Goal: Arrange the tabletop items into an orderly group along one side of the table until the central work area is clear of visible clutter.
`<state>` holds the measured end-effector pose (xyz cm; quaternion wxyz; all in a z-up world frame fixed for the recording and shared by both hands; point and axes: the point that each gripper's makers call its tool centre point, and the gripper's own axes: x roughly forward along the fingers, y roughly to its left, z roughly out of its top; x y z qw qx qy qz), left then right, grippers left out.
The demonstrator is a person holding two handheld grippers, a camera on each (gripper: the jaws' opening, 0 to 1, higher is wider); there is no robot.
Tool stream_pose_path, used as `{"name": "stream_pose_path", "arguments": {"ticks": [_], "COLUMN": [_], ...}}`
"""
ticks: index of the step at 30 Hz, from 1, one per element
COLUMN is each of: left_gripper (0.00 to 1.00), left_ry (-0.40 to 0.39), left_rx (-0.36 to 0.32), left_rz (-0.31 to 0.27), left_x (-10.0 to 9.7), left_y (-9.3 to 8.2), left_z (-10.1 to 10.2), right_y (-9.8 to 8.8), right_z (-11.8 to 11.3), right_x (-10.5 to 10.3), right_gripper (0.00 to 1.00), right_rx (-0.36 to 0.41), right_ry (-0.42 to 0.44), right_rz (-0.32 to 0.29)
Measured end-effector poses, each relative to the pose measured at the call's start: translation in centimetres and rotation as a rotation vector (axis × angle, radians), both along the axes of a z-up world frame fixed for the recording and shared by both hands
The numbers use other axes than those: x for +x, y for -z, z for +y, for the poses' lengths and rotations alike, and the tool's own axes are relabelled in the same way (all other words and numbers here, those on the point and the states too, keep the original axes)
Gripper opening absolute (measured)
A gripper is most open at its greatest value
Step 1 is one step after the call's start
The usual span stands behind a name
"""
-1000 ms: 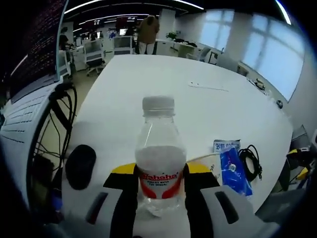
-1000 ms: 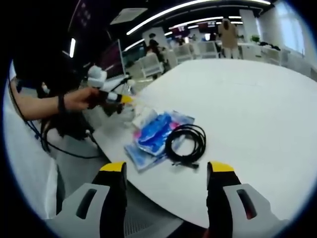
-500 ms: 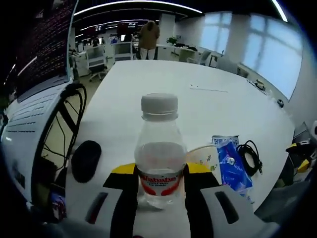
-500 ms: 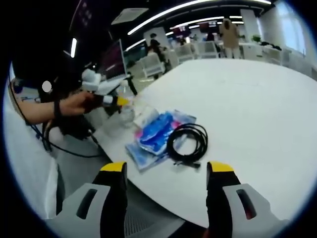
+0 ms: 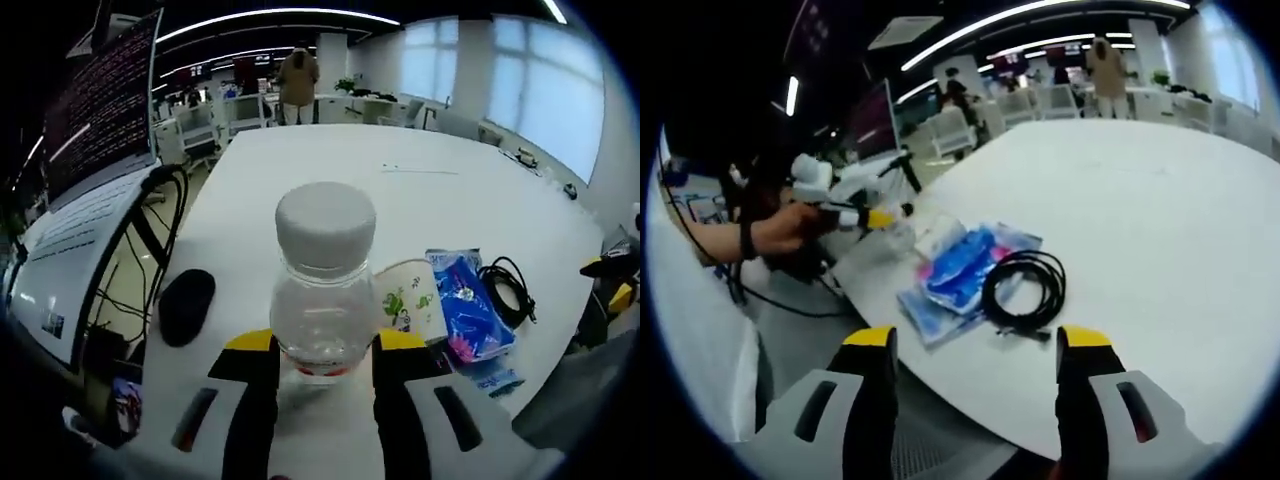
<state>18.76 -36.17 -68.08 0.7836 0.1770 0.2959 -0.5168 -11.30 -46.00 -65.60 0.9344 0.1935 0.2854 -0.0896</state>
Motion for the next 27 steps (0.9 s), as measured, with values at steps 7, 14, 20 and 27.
{"name": "stream_pose_path", "arguments": {"ticks": [7, 14, 20, 27], "left_gripper": [0.35, 0.35, 0.35, 0.35], "left_ry": [-0.022, -0.025, -0.032, -0.036], "left_rx": [-0.002, -0.009, -0.015, -0.022], "left_rz": [-0.005, 0.002, 0.008, 0.008], "left_x": [0.07, 0.15, 0.22, 0.3], "left_y": [-0.1, -0.08, -0.08, -0.07], "left_z": [-0.05, -0.04, -0.05, -0.17], "right_y": [-0.45, -0.4, -0.27, -0.28], "right_z": [-0.41, -0.33, -0.15, -0.27], "right_x": [0.15, 0.0, -0.24, -0.55], "right_gripper": [0.63, 0.63, 0.63, 0.63], "right_rx": [-0.005, -0.006, -0.004, -0.004], "right_ry": [0.004, 0.008, 0.012, 0.021], "right_rz": [-0.011, -0.012, -0.006, -0.003]}}
